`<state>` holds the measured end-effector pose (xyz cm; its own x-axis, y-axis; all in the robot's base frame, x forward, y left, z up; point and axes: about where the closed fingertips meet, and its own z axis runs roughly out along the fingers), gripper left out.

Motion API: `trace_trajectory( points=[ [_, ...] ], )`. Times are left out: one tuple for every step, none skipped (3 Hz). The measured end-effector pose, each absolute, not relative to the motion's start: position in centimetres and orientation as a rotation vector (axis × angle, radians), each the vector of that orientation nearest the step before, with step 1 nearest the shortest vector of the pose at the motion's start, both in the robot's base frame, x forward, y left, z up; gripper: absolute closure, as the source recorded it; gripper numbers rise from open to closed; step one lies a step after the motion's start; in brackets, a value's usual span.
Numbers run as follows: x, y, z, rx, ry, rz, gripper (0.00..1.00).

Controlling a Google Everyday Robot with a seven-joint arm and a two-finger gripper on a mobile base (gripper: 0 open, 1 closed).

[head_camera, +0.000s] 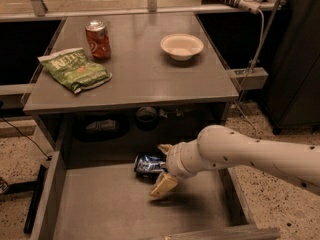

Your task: Pick pepsi can from top drawer and place on counter

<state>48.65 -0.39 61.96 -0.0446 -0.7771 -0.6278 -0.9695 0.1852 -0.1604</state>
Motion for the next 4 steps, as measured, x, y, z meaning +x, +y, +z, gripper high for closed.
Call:
trace_trajectory(
  points=[
    [48.65, -0.39, 61.96, -1.636, 1.866, 0.413, 0.41],
    [48.65, -0.38, 61.96, -1.636, 1.866, 0.413, 0.65],
    [48.65, -0.38, 61.96, -1.636, 1.866, 0.413, 0.88],
    [48.6, -0.39, 61.94, -1.636, 1.866, 0.416, 1.0]
  ],
)
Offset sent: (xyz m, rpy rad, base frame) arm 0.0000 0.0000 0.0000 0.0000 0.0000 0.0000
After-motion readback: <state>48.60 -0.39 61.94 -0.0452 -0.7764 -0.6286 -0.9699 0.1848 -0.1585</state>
